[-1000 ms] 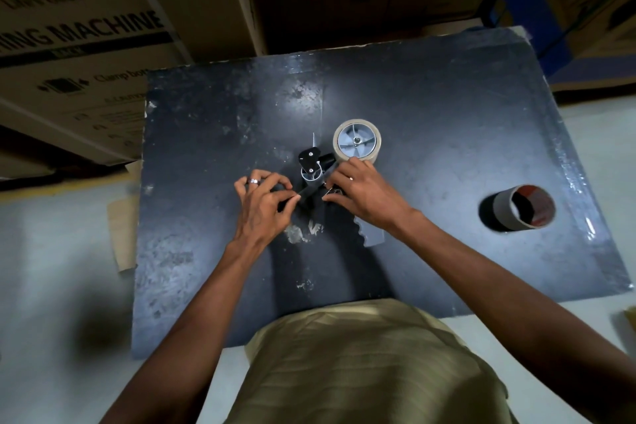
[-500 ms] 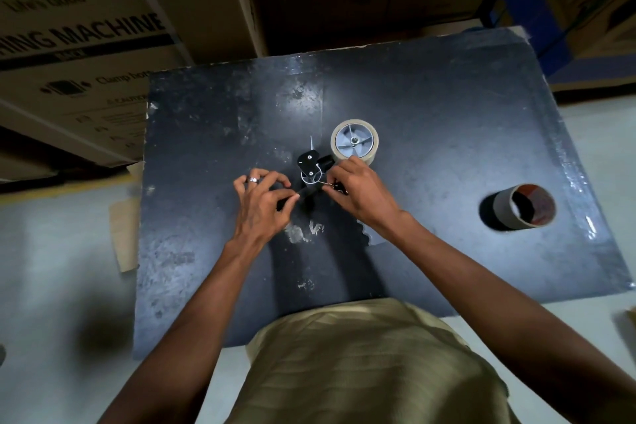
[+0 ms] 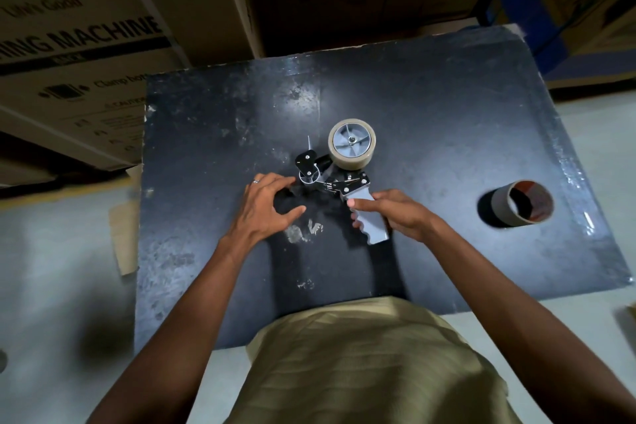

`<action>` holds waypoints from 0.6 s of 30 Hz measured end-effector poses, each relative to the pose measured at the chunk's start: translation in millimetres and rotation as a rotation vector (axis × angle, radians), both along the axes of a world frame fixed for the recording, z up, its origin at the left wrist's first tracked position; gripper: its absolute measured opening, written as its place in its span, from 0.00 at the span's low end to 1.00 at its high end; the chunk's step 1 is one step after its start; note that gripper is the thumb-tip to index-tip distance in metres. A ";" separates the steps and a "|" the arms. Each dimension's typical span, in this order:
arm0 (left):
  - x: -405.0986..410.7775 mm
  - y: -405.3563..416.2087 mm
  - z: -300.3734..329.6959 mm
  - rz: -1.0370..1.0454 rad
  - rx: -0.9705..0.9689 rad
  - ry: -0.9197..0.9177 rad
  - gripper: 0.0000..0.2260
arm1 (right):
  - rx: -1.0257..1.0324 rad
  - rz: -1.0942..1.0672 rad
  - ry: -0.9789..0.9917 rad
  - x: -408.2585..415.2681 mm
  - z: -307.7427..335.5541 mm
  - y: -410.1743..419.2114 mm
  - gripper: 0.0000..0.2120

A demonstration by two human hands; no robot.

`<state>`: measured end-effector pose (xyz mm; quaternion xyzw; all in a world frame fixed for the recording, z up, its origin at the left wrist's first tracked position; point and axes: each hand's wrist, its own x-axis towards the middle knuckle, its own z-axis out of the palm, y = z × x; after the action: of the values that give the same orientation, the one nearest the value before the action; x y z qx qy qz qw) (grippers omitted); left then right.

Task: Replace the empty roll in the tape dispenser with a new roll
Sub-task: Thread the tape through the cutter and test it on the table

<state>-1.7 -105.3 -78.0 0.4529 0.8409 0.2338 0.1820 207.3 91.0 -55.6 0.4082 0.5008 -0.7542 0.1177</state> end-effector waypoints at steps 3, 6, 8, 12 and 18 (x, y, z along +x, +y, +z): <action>0.8 13.3 2.3 0.044 0.015 -0.014 0.27 | -0.195 0.019 0.020 -11.3 -4.8 0.3 0.16; -3.2 20.6 1.6 0.082 0.016 -0.010 0.24 | -0.348 0.009 0.006 -18.6 -7.5 -1.6 0.09; -5.7 23.2 1.2 0.072 -0.006 0.003 0.22 | -0.347 -0.011 -0.017 -20.3 -8.4 -3.7 0.06; -7.5 28.0 0.4 0.051 -0.026 0.007 0.21 | -0.309 -0.071 0.012 -17.8 -4.2 -7.5 0.01; 5.4 43.5 2.7 0.014 0.022 -0.019 0.16 | -0.098 -0.195 0.056 -0.1 25.6 -20.2 0.04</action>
<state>3.7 -61.8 -75.3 0.4470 0.8395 0.2487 0.1832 207.2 70.9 -30.1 0.4274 0.4244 -0.7967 0.0497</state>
